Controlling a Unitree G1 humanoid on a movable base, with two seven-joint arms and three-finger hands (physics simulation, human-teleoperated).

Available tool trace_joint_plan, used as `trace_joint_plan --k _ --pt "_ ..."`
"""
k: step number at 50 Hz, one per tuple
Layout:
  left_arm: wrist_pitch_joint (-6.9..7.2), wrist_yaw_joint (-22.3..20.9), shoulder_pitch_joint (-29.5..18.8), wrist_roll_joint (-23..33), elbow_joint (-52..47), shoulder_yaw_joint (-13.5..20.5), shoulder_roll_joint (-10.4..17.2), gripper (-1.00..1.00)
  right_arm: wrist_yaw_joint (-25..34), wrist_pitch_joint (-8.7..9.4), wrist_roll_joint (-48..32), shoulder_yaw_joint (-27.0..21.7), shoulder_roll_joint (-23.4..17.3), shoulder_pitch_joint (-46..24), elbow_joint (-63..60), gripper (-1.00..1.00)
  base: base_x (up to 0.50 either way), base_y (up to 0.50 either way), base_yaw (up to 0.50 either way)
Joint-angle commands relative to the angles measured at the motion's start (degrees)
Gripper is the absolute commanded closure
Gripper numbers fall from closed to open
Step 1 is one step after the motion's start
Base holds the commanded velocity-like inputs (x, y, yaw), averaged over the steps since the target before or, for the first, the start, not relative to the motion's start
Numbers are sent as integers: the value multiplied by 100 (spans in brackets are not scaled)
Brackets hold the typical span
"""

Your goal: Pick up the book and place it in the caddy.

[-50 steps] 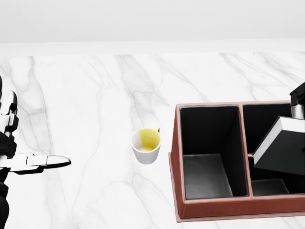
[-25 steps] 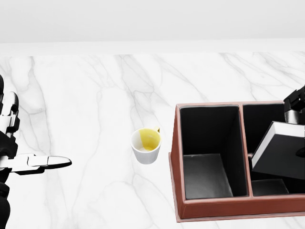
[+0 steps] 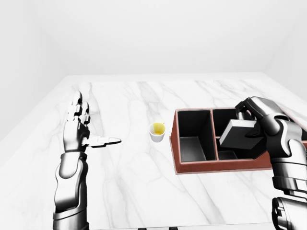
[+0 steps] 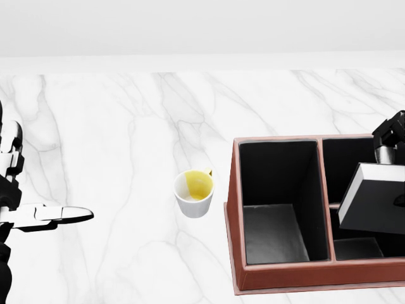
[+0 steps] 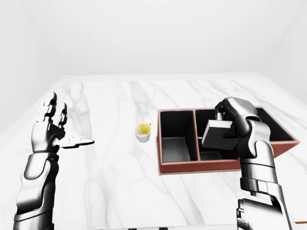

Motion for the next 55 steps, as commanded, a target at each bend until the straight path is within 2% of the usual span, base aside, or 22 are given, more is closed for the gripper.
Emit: trace_joint_plan --k 1,16,30,34,55 --pt "0 2 -16 -12 -47 19 13 -100 -116 -226 -214 5 7 -116 99 100 0 0 0" --pt "0 2 -17 -7 9 12 12 -100 -281 -348 -459 171 211 -64 314 100 0 0 0" --pt "0 -2 14 4 18 -1 -4 -100 -449 -465 -638 220 175 -90 548 100 0 0 0" --pt "0 -4 15 7 27 1 -4 -100 -636 -465 -753 240 101 -174 744 100 0 0 0" --pt "0 -4 19 20 88 -20 -13 -100 -834 -465 -680 313 155 -146 1080 100 0 0 0"
